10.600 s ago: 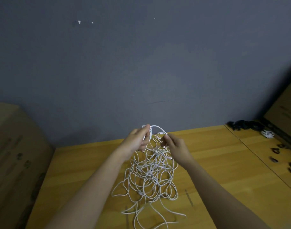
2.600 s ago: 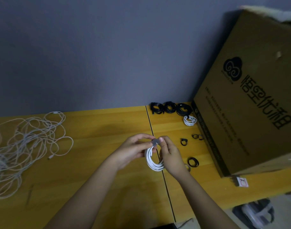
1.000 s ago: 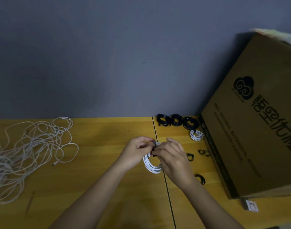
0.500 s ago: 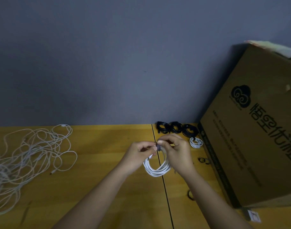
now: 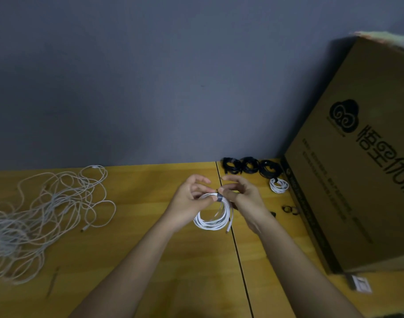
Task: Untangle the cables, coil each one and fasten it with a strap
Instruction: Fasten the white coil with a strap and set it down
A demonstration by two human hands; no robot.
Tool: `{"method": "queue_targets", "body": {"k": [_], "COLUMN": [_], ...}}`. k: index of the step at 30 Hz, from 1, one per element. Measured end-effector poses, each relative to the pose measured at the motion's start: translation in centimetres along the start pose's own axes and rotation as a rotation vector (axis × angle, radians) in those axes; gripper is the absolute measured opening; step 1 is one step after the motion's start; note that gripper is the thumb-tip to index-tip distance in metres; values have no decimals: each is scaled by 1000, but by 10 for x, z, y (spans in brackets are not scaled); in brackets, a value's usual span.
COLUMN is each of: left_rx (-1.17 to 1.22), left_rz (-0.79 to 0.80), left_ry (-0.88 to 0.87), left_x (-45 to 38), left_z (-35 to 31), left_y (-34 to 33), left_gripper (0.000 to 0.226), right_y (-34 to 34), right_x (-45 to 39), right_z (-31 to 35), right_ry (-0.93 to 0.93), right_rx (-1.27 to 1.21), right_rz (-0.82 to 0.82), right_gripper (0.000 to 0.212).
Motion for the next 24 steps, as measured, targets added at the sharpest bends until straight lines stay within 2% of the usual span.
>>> {"method": "queue_targets", "body": {"k": [4,15,18,24], "left_rx": [-2,-22,-21,-10], "left_rz": [-19,-47,-58,-84], "left_ry": [-37,-75,-54,-42], "left_x": [-2,-11,-15,-21], "left_z": [0,-5,-1,11], "left_y": [8,16,12,9], "left_gripper": [31,18,17,20], "right_y": [-5,-20,-19,-18], "right_x": [1,11,3,-12], "right_z": [6,13,6,-7], "right_ry": [140,394,376,268], "right_rx": [191,605,728,699], "right_rz": [33,194,168,256], "right_gripper": [11,27,29,24]}}
Point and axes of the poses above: each hand's wrist, its own x-axis away from the middle knuckle, its own y-axis out of the back of the hand, z = x × y, the point moved 6 cm from there along -x, towards the middle knuckle, and after that the axes turned 1 degree about -x, right-handed, at the moved point
